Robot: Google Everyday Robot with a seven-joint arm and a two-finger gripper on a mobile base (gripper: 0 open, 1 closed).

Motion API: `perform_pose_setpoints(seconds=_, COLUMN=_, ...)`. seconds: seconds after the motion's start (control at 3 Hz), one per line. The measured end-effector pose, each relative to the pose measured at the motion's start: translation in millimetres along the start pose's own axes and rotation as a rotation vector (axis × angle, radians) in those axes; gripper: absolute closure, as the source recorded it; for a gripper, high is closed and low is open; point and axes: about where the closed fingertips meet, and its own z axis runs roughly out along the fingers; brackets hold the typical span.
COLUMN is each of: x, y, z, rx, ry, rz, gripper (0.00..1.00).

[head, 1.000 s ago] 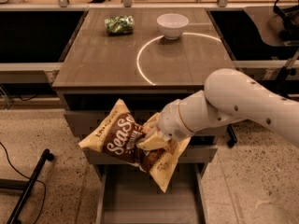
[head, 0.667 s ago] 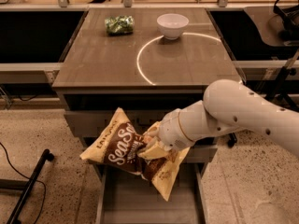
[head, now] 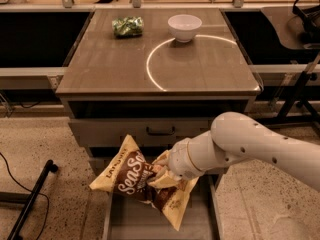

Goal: Place brown chip bag into bottom drawer

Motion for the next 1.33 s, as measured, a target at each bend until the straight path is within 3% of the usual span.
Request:
perform_pose_setpoints(seconds=0.33, x=34.8, y=2.5, z=32.7, rx=-0.001, ry=-0.010, rz=0.026, gripper=1.00)
perform_pose_setpoints(seconds=0.67, x=34.8, y=2.5, z=32.7, rx=-0.001, ry=-0.010, rz=0.026, gripper=1.00)
perform_pose_setpoints(seconds=1.0, x=69.1, y=1.6, z=49.2, rx=-0.008, ry=0.035, rz=0.025, gripper=1.00)
perform_pose_setpoints(seconds=1.33, x=130.2, y=0.0, z=72.2, rx=-0.024, ry=0.060, rz=0.021, gripper=1.00)
